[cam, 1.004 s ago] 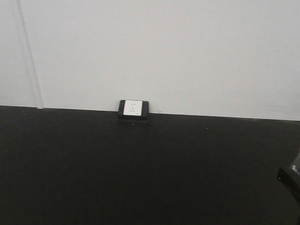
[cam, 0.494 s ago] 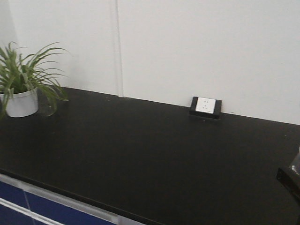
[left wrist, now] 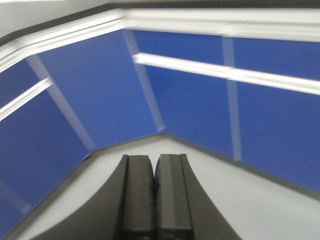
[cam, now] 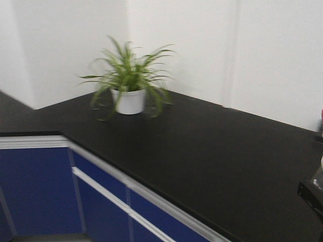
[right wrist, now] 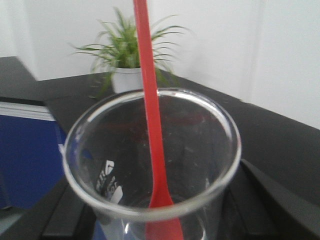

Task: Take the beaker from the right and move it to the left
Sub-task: 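Hold the beaker in the right gripper while the base drives away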

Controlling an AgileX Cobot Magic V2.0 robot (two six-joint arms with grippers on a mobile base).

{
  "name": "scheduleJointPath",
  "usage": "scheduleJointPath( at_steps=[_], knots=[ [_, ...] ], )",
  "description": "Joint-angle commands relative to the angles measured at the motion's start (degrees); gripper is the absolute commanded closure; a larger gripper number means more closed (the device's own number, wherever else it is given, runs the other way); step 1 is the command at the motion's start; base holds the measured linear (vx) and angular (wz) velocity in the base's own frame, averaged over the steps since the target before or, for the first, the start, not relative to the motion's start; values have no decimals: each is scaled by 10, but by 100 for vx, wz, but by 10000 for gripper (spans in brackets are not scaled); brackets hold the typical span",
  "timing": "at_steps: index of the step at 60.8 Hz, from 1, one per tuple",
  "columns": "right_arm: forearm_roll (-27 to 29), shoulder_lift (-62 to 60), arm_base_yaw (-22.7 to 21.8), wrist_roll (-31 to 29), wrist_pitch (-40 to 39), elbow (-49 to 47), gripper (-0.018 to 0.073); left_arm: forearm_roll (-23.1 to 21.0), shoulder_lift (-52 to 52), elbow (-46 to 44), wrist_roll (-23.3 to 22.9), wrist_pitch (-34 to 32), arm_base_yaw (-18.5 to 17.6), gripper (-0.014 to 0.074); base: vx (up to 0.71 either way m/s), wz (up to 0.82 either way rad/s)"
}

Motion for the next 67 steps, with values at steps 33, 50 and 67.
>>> scheduleJointPath(
  at_steps=[33, 50, 67],
  knots=[
    [8, -8, -2, 1, -9, -17, 562, 1, -4, 11, -1, -44, -1, 603, 6, 88],
    [8, -8, -2, 1, -9, -17, 562, 1, -4, 11, -1, -44, -1, 603, 12, 94],
    [8, -8, -2, 1, -9, -17, 562, 1, -4, 11, -1, -44, -1, 603, 17, 75]
  ],
)
